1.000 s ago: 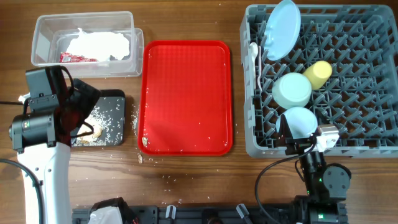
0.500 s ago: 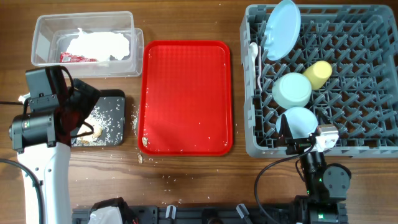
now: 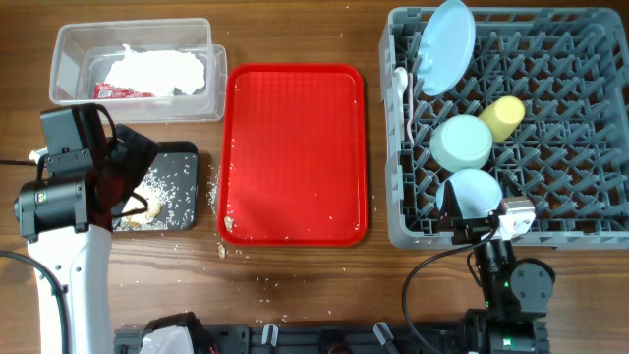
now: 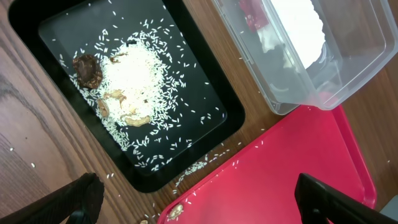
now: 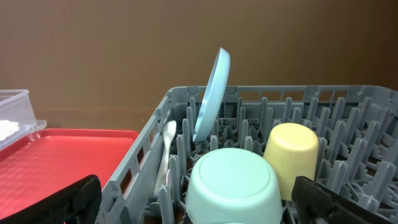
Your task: Sort waste into correct bins and load items into the dishwasher rack
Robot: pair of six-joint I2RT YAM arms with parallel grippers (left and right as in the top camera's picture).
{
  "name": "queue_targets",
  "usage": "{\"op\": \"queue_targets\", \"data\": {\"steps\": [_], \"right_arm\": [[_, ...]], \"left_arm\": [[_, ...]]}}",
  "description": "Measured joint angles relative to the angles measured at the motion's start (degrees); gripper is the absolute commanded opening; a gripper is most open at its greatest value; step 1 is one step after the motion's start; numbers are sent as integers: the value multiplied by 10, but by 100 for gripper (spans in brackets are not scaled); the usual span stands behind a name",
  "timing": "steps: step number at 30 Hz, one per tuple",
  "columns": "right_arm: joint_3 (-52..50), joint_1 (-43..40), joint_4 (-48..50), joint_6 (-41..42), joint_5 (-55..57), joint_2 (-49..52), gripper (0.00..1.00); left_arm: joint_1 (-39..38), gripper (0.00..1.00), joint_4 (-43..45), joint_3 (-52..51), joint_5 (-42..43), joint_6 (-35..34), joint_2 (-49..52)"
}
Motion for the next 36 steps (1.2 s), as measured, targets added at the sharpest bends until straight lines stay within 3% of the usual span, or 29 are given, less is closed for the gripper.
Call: {"op": "queue_targets", "data": {"steps": [16, 24, 28, 36], "right_arm": [[0, 0, 0, 0, 0, 0, 100], [0, 0, 0, 0, 0, 0, 100], [0, 0, 0, 0, 0, -1, 100], [0, 0, 0, 0, 2, -2, 100]], "left_arm": [[0, 100, -7, 0, 0, 0, -4], [-2, 100, -9, -15, -2, 5, -84], [-17, 100, 59, -107, -6, 17, -146], [-83, 100, 360, -372, 28, 101, -295]]}}
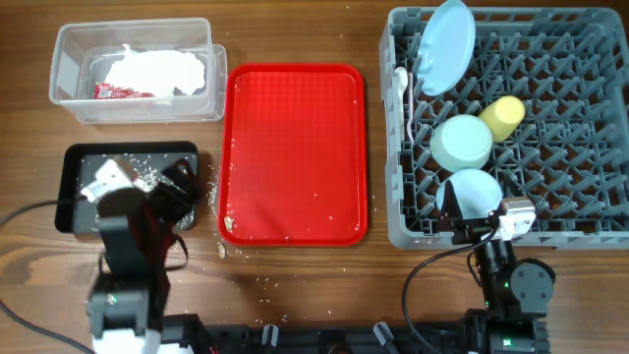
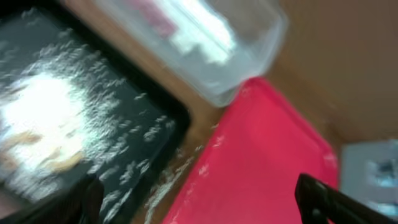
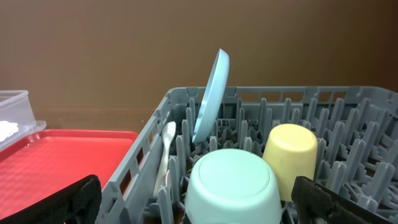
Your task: Sort waste into correct bins and load items into the dishwasher rack
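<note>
The red tray (image 1: 295, 152) lies mid-table with a few crumbs on it. Left of it the black tray (image 1: 71, 187) holds rice and food scraps (image 2: 37, 118). My left gripper (image 1: 183, 191) hangs open over that tray's right end, nothing between its fingers (image 2: 323, 198); the left wrist view is blurred. The clear bin (image 1: 138, 69) at the back left holds white paper and a red wrapper. The grey dishwasher rack (image 1: 511, 231) on the right carries a blue plate (image 3: 211, 93), mint bowl (image 3: 231, 186), yellow cup (image 3: 290, 155), white spoon (image 3: 165, 155) and pale blue bowl (image 1: 476, 190). My right gripper (image 3: 199, 202) is open at the rack's front edge.
Grains of rice (image 1: 231, 251) are scattered on the wooden table between the black tray and the red tray and toward the front edge. The left arm's body (image 1: 126, 285) stands at the front left, cables trailing beside both arms.
My left arm has moved from the black tray's left side to its front right, and its camera now looks lower and more toward the red tray. The right arm has not moved.
</note>
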Robot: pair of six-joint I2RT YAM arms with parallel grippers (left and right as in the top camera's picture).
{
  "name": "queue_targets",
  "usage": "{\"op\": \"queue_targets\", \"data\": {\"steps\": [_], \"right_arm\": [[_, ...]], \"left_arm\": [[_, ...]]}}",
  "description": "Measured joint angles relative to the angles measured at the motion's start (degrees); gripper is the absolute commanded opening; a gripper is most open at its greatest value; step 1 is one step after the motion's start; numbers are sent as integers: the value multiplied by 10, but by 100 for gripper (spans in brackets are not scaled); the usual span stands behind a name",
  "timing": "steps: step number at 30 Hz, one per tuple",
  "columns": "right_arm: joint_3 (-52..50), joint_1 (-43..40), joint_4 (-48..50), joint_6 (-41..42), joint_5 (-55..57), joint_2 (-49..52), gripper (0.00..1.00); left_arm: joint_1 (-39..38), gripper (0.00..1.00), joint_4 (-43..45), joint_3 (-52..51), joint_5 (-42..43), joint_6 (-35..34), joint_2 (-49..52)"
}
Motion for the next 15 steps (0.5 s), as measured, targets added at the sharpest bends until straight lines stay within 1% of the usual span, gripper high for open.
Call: {"op": "queue_targets", "data": {"steps": [1, 5, 10, 15], "right_arm": [[0, 0, 0, 0, 0, 0, 100], [0, 0, 0, 0, 0, 0, 100], [0, 0, 0, 0, 0, 0, 100], [0, 0, 0, 0, 0, 0, 99]], "left_arm": [[-5, 100, 28, -21, 4, 16, -19], [-18, 100, 117, -110, 16, 36, -116], [-18, 100, 121, -162, 14, 65, -206], [-20, 100, 121, -174, 14, 91, -288]]}}
